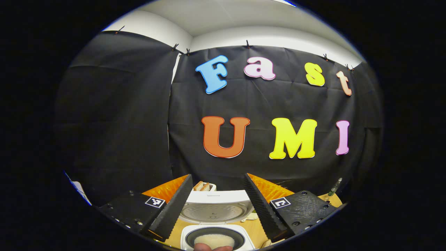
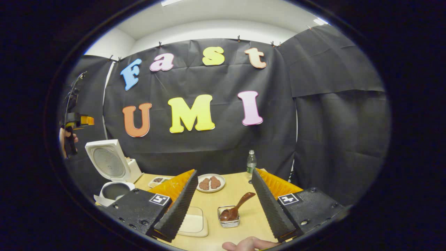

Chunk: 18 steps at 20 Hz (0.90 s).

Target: Close the left gripper, press the button to open the rice cooker; take a wooden spoon from the chopstick holder with the right hand, scoop a spoonful of rice and pour it into the rice cooker, then put the wooden spoon back into the chopstick holder.

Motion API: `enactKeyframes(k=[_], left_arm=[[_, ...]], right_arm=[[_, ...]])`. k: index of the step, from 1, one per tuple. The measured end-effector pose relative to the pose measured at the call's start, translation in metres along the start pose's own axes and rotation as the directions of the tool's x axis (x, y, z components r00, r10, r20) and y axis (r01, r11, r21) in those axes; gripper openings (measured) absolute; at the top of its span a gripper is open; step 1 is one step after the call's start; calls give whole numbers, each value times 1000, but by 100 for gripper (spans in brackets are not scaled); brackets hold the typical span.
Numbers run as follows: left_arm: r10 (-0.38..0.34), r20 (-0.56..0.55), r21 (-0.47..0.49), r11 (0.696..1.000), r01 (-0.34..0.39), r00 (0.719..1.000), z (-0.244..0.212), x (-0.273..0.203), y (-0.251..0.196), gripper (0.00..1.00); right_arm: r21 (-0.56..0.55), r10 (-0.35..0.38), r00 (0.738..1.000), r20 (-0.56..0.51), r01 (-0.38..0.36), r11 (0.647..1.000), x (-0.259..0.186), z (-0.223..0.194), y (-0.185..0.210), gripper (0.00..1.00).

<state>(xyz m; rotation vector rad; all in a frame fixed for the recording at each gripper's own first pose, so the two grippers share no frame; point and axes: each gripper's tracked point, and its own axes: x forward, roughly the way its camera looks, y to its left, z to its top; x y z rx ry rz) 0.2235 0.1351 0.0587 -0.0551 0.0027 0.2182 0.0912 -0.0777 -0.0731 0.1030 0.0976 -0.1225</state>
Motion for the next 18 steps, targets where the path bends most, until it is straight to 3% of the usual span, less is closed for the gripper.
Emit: enactKeyframes(k=[9,18], left_arm=[[0,-204,1,1000,0,979,-53,61,14,94],[-12,-307,-12,1000,9,952,-76,65,9,97]], right_arm=[[15,-49,997,-66,50,999,-1,-19,-6,98],[24,-10,995,-101,12,1000,5,-32,18,99]])
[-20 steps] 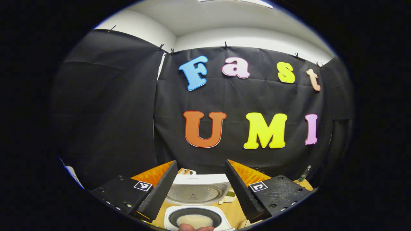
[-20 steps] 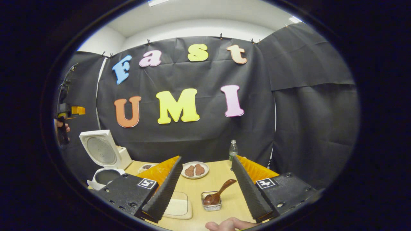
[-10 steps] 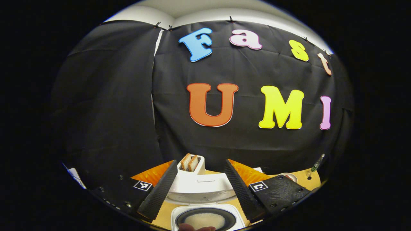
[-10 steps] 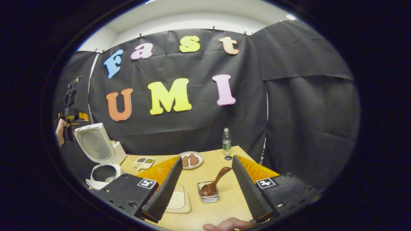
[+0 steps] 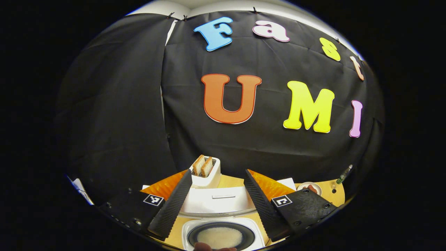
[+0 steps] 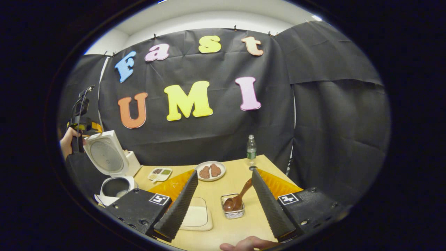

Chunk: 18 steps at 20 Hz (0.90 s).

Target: Close the left gripper, press the button to open the rice cooker; take a wooden spoon from the chopstick holder with the right hand, scoop a spoonful of rice and pour it into the rice cooker, then put the wooden spoon back into the chopstick holder.

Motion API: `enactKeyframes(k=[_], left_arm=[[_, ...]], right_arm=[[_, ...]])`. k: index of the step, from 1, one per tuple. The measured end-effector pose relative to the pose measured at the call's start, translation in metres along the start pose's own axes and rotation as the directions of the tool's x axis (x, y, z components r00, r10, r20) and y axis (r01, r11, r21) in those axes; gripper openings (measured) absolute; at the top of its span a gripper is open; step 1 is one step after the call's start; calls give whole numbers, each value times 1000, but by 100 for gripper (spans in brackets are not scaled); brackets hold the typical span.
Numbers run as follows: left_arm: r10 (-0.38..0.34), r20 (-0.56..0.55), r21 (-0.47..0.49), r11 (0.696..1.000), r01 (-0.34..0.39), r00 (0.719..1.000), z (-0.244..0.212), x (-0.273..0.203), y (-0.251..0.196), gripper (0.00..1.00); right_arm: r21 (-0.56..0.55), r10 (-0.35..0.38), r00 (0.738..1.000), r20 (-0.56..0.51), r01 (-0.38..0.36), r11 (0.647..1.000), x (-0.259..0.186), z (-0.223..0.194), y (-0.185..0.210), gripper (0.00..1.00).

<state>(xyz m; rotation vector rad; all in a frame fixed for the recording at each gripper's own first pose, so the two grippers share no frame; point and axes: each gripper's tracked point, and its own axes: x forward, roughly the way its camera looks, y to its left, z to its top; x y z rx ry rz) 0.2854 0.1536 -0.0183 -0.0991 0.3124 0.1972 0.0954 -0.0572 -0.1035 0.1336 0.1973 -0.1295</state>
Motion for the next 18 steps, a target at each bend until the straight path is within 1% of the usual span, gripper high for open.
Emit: enactKeyframes(k=[3,4,5,6,7,8,9,11,12,14,18], left_arm=[[-19,-48,-2,1000,19,999,-9,-19,-3,97],[-28,-71,-7,1000,28,997,-14,-27,-5,97],[-38,-94,-11,999,37,995,-21,-36,-7,97],[-48,-117,-14,999,46,992,-28,-44,-8,97],[-57,-139,-20,998,55,989,-35,-53,-10,97],[-66,-157,-32,998,62,985,-43,-63,-11,97],[-74,-179,-45,997,67,981,-52,-71,-14,97],[-99,-238,-82,993,82,966,-76,-86,-19,96],[-116,-276,-114,990,87,954,-90,-94,-22,96],[-128,-332,-168,983,75,934,-118,-108,-25,96],[-124,-419,-179,982,51,899,-166,-121,-28,97]], right_arm=[[11,33,999,-23,-32,999,2,-5,13,98],[11,47,998,-28,-47,999,1,-7,18,99],[8,62,998,-29,-62,998,1,-7,23,97],[1,76,997,-29,-76,997,1,-7,29,99],[-8,90,995,-31,-90,996,1,-9,34,97],[-15,107,994,-34,-107,994,-1,-10,39,99],[-21,122,992,-39,-123,992,-2,-12,44,98],[-33,147,988,-52,-149,988,-5,-18,52,99],[-36,160,985,-59,-163,986,-7,-22,55,99],[-40,180,980,-81,-184,982,-9,-31,59,97],[-42,208,971,-116,-214,976,-12,-44,61,99]])
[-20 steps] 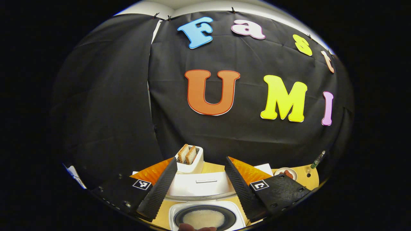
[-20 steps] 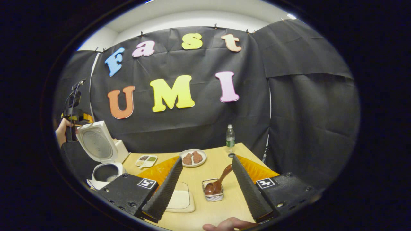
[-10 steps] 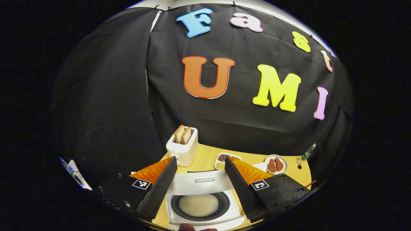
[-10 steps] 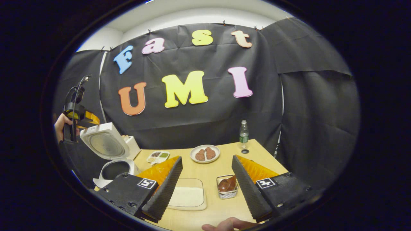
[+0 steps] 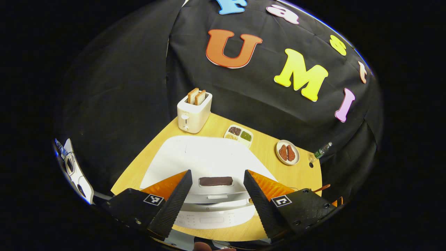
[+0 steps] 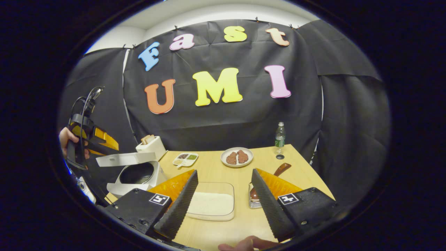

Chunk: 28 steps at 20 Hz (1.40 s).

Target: Close the left gripper, press the button to open the rice cooker; take a wooden spoon from the chopstick holder with the right hand, scoop a spoonful of rice and pour it into the rice cooker, then put the wooden spoon back into the chopstick holder.

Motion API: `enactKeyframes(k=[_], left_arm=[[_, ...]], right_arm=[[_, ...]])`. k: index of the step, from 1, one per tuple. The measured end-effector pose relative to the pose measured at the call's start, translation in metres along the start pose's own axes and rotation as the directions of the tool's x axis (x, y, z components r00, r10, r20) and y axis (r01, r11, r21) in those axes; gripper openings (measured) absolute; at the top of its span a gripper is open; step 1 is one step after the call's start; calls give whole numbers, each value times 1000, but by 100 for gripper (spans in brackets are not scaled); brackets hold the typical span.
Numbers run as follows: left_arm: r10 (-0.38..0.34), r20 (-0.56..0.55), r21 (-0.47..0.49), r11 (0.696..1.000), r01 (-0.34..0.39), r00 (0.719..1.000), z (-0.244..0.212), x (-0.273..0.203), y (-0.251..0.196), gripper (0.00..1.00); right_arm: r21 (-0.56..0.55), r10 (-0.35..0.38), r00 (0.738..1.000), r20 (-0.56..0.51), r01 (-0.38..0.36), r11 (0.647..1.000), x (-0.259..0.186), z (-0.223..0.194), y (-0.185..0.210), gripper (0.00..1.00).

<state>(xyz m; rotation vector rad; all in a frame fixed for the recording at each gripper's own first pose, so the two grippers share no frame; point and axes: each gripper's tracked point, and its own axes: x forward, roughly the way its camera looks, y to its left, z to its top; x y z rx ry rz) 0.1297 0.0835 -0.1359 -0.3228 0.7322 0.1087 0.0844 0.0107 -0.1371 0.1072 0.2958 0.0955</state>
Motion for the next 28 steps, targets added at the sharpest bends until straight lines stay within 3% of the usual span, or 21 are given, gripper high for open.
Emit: enactKeyframes(k=[11,15,19,22,25,28], left_arm=[[59,-210,-48,996,-70,976,-68,35,15,96],[79,-255,-84,991,-104,964,-77,40,17,98],[118,-313,-36,990,-135,942,-84,43,21,96],[193,-309,54,981,-185,931,-87,44,21,96],[212,-302,6,975,-220,929,-83,45,21,98],[210,-296,13,976,-215,932,-82,45,22,96]], right_arm=[[22,19,999,-43,-18,1000,13,-12,-15,99],[30,59,997,-57,-58,998,29,-13,-20,98],[25,117,991,-60,-115,993,57,-5,-29,98],[10,176,982,-63,-176,984,80,-1,-32,98],[11,218,973,-70,-218,976,88,3,-33,98],[29,206,977,-48,-205,978,75,8,-35,96]])
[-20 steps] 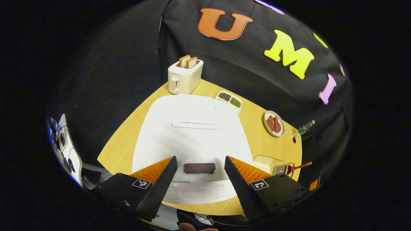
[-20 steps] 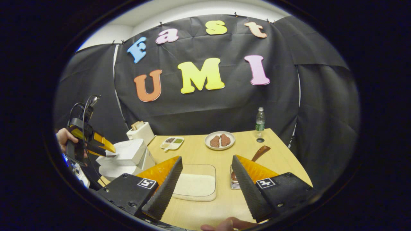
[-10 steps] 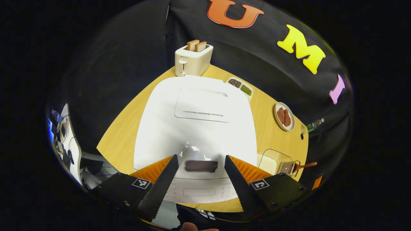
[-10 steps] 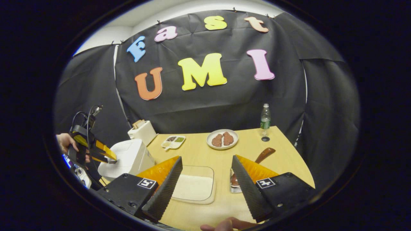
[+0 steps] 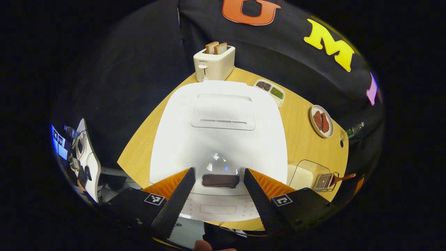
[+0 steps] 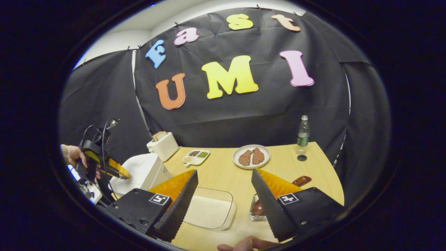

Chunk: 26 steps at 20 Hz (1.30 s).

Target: Close the left gripper, press the button to open the rice cooker; take a wooden spoon from the chopstick holder with the right hand, scoop a spoonful of rice and pour it into the rice cooker, then put the wooden spoon back into the chopstick holder.

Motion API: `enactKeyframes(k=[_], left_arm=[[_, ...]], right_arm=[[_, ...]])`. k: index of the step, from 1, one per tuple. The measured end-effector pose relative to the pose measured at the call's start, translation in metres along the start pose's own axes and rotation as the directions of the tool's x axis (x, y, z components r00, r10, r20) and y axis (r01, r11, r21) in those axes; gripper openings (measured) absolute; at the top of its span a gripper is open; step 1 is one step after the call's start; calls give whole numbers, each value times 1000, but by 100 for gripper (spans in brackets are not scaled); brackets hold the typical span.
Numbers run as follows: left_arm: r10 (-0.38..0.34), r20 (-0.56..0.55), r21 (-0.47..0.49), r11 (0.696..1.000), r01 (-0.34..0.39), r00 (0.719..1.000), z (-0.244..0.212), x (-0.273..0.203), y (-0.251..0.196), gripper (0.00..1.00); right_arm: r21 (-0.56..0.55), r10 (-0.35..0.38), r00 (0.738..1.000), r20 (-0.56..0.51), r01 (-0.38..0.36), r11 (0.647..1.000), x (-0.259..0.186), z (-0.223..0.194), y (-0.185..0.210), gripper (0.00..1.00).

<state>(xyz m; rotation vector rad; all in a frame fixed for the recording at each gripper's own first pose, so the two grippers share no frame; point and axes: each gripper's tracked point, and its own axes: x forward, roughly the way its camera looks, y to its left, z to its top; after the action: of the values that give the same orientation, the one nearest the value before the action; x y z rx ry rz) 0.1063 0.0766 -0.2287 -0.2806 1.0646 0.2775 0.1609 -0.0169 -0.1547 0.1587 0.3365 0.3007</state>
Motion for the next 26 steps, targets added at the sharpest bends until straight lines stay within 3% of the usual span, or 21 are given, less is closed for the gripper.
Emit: enactKeyframes(k=[5,8,10,15,17,20,23,26], left_arm=[[-89,91,9,996,89,992,5,-20,-6,94],[-188,246,52,982,181,951,14,-70,-15,94],[-258,362,97,966,239,896,14,-117,-21,94],[-377,593,210,925,316,711,-2,-227,-19,94],[-396,657,241,916,319,641,-13,-260,-15,95],[-406,737,289,912,291,541,-33,-286,-7,94],[-403,789,331,914,232,463,-56,-307,-2,94],[-407,801,337,912,232,439,-82,-311,-3,94]], right_arm=[[2,-69,996,63,69,998,-51,9,17,96],[-12,-131,980,150,135,991,-91,30,33,98],[-18,-166,964,208,173,985,-120,45,45,98],[-38,-167,921,351,192,981,-188,74,85,100],[-47,-156,907,391,189,981,-211,77,100,96],[-70,-132,892,432,179,981,-236,76,121,100],[-109,-104,890,443,169,980,-251,69,142,100],[-128,-95,894,438,167,978,-261,57,155,99]])
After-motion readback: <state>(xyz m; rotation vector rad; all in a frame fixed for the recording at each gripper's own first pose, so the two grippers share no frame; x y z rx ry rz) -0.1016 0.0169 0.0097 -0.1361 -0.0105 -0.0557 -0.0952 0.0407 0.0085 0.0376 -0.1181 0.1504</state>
